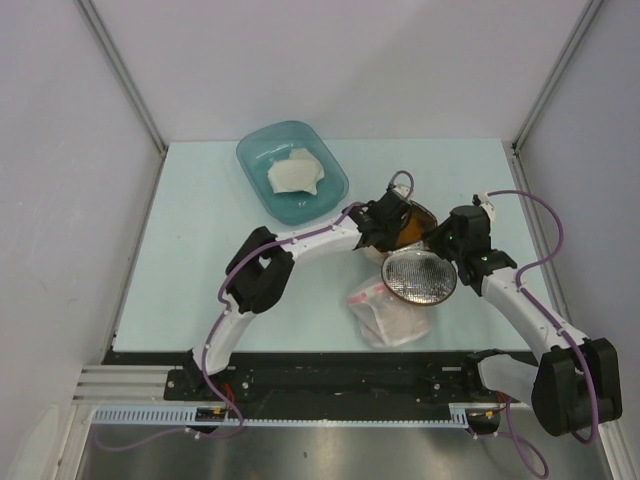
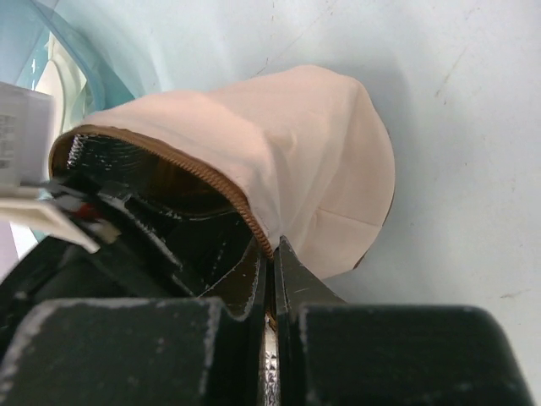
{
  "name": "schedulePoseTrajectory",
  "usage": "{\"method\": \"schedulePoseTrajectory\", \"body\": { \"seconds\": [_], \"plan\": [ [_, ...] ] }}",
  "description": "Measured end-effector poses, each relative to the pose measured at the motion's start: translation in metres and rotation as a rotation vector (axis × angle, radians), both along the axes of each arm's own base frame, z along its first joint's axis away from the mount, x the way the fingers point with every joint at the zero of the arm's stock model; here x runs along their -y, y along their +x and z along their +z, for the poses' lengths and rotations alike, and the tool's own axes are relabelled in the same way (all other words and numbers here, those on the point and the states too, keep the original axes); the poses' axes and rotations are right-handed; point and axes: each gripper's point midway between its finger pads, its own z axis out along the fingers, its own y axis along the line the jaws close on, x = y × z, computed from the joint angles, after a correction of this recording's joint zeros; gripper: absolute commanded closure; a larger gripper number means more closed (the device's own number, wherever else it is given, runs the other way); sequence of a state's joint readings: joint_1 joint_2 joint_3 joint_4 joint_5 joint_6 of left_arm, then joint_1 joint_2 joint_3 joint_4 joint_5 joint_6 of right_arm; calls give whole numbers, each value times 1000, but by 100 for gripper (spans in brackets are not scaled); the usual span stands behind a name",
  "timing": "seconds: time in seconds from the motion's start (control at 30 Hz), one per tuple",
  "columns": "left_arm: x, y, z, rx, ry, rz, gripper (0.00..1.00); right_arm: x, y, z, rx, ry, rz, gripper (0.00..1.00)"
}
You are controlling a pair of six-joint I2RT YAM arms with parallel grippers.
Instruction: Unzip the laundry bag and remove the bra
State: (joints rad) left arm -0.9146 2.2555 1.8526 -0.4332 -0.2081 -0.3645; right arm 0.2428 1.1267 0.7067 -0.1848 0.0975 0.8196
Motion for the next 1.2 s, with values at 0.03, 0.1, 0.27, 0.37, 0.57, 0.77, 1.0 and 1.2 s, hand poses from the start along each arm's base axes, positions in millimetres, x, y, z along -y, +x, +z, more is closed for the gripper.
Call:
{"method": "schedulePoseTrajectory", "body": {
  "seconds": [0.03,0.1,0.27,0.37,0.57,0.77,1.0,1.2],
  "plan": [
    [-1,0,-3,-4,7,1,99,0,0,0,1,0,0,100],
    [-7,-2,-8,-9,44,-7,100,0,0,2,5,1,-1,100],
    [-6,-9,9,-10,27,-70,100,0,-1,6,16,4,-1,100],
    [-6,-19,52,7,-58,-124,99,1,-1,8,23,5,-2,100],
    [-8,-38,220,158,-420,-245,99,4,-1,10,30,5,-10,100],
    [-21,-43,282,200,-583,-282,100,3,-1,10,29,5,-10,100],
    [-39,-28,304,191,-627,-247,99,3,-1,10,28,5,-10,100],
    [-77,-13,434,443,-767,-211,100,3,-1,10,28,5,-10,100]
  ]
}}
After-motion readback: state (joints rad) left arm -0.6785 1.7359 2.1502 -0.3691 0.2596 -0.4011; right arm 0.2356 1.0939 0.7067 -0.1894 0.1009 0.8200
